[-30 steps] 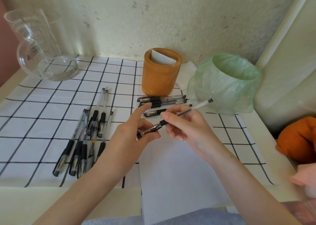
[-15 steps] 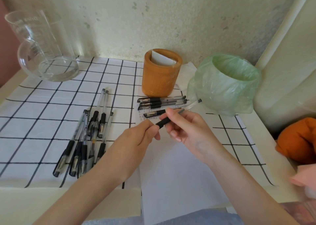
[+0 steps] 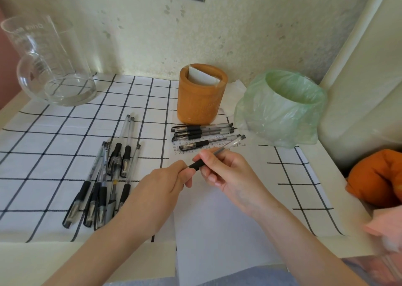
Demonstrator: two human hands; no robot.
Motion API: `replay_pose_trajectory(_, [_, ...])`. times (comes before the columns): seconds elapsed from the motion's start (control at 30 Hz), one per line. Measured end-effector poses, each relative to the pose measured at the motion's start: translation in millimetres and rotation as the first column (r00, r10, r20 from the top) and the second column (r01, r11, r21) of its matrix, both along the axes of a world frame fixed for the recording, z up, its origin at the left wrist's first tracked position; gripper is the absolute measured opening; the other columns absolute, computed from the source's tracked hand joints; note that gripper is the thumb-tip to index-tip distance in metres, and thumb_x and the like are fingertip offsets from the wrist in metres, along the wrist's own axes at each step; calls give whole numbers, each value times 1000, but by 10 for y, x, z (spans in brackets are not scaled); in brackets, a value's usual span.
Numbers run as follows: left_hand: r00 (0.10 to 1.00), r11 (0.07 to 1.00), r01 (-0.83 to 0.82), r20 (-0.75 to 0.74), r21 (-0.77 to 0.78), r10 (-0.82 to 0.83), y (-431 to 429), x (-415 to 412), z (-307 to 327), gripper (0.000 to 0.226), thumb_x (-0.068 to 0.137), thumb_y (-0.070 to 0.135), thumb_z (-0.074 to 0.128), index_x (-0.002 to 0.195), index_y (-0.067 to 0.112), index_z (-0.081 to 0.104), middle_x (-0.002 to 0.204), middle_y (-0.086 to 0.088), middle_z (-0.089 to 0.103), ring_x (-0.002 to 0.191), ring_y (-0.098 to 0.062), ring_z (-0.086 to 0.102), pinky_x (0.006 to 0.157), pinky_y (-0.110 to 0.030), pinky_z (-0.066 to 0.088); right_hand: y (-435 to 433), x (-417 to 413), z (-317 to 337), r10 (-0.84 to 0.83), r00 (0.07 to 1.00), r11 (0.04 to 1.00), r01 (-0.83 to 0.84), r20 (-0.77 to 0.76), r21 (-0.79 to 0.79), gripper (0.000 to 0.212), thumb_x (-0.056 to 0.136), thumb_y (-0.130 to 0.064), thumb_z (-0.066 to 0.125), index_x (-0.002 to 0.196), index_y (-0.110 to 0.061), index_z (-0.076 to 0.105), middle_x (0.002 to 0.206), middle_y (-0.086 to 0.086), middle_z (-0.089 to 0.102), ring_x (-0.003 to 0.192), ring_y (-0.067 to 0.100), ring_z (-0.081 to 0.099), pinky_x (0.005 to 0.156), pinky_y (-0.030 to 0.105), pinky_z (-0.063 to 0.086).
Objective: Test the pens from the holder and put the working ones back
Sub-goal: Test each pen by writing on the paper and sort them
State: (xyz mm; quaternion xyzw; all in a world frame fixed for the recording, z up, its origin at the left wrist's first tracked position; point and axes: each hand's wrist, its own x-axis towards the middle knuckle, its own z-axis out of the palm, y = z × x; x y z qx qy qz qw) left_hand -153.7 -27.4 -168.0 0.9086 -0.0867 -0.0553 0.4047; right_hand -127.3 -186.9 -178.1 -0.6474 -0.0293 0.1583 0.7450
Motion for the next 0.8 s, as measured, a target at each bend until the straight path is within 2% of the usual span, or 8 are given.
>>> replay_pose_trajectory(0.37, [991,975,-7,-134,-221,-23,54,17,-103,34,95,35,38,68,22,54,50,10,42,47,-3,37,50,-17,30,15,-13,-10,29,999,999,-29,17,-13,21,80,-29,62,81,-9,69,56,0,52,51,10,41,48,18,28])
replay_pose_trajectory(0.53, [967,917,-34,-246,-398,-71,43,26,-34,34,96,28,39,71,11,54,44,11,36,43,-4,29,43,-11,26,9,-16,29,44,999,999,-44,26,-15,19,78,-30,63,79,-12,70,56,0,53,51,9,43,47,17,30])
replay_pose_trajectory(0.7, [987,940,-96,-157,-327,46,16,33,-60,37,94,35,39,67,17,56,48,11,40,47,-5,34,53,-21,29,63,-5,15,8,1000,1000,-8,-20,23,29,83,-31,59,87,-3,66,58,0,54,50,10,45,45,17,34])
replay_pose_trajectory(0.8, [996,977,-90,-38,-194,84,25,73,-26,35,93,40,38,69,24,56,57,7,44,53,-4,41,52,-19,32,72,31,16,7,994,995,4,-105,103,38,91,-27,54,101,9,62,63,4,58,53,11,50,47,18,38])
